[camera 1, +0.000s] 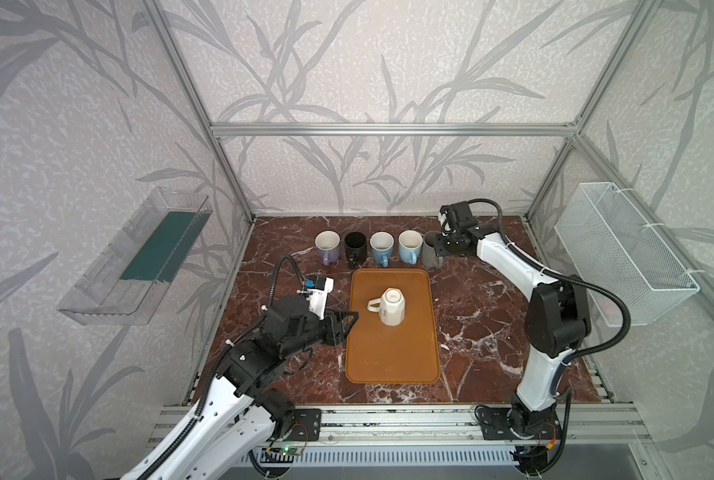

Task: Turn the mug right side up
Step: 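Lower the grey mug upright beside the light blue mug with the right gripper, then release the grey mug with the right gripper while the left gripper moves over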

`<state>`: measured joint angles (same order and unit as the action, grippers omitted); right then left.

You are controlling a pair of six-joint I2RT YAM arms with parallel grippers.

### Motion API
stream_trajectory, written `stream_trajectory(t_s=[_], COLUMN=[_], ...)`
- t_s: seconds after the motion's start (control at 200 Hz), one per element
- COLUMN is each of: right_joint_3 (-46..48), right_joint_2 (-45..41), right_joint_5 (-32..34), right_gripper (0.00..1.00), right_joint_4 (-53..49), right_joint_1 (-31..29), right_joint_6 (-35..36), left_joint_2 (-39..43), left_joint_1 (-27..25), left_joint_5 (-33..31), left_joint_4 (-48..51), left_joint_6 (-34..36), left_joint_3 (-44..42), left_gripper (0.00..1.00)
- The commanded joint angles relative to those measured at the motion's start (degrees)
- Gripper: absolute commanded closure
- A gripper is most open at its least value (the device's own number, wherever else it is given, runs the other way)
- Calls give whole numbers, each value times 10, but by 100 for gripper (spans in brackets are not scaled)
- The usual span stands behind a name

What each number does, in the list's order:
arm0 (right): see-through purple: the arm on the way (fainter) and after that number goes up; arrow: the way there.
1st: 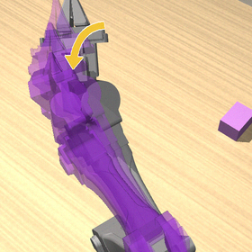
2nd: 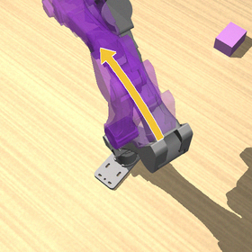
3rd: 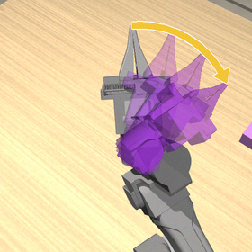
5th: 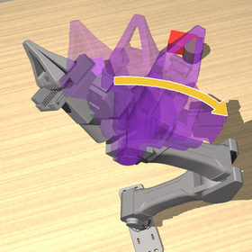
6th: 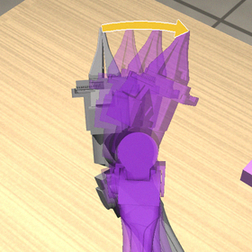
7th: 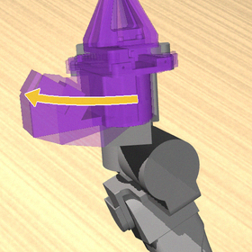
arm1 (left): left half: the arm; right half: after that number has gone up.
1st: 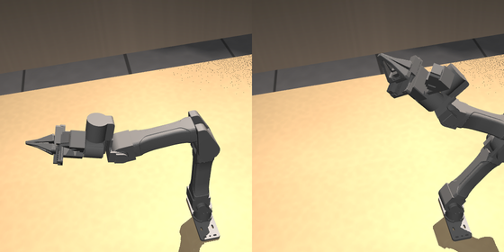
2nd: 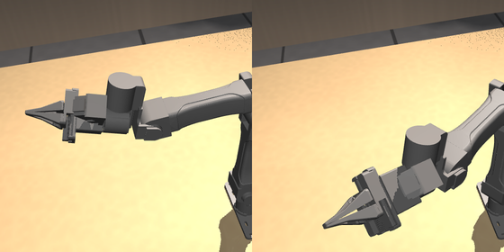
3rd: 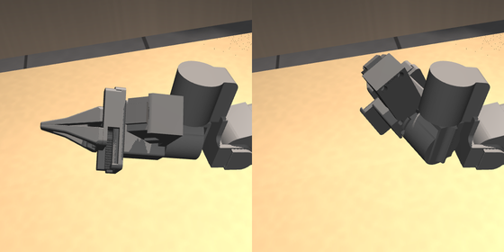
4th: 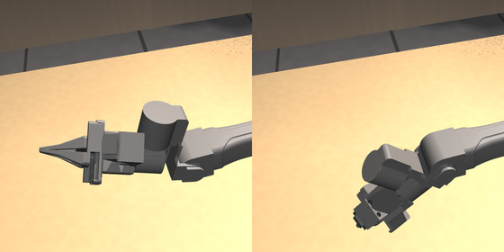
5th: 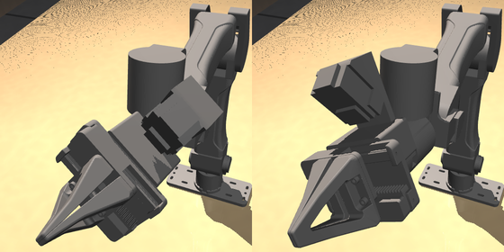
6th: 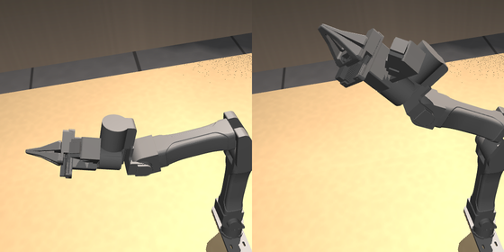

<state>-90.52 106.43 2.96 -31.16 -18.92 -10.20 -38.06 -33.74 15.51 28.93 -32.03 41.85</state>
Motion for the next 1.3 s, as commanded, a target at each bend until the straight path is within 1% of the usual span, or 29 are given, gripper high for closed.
stream_trajectory(t_s=[0.0, 0.28, 0.52, 0.82, 0.98, 1.075, 1.199, 1.294], right_joint_3=[29, 123, 199, 282, 334, 353, 372, 378], right_joint_2=[-52, -147, -207, -257, -281, -291, -298, -300], right_joint_5=[-3, -36, -53, -70, -108, -110, -117, -120], right_gripper=[57, 57, 57, 57, 57, 57, 57, 57], right_joint_4=[1, 26, 37, 44, 70, 78, 88, 92], right_joint_1=[-2, -9, -39, -80, -101, -118, -135, -140], right_joint_6=[9, 2, -10, -34, -50, -59, -71, -74], left_joint_2=[-13, -82, -164, -272, -333, -366, -409, -442], left_joint_1=[2, 2, 2, 2, 2, 3, 3, 5], left_joint_5=[-35, -74, -114, -113, -113, -115, -121, -121], left_joint_4=[18, 31, 30, -31, -54, -67, -67, -53], left_joint_6=[18, 34, 33, 46, 61, 68, 84, 112], left_joint_3=[14, 27, 46, 64, 84, 98, 126, 152], left_gripper=[53, 53, 53, 53, 54, 54, 54, 54])
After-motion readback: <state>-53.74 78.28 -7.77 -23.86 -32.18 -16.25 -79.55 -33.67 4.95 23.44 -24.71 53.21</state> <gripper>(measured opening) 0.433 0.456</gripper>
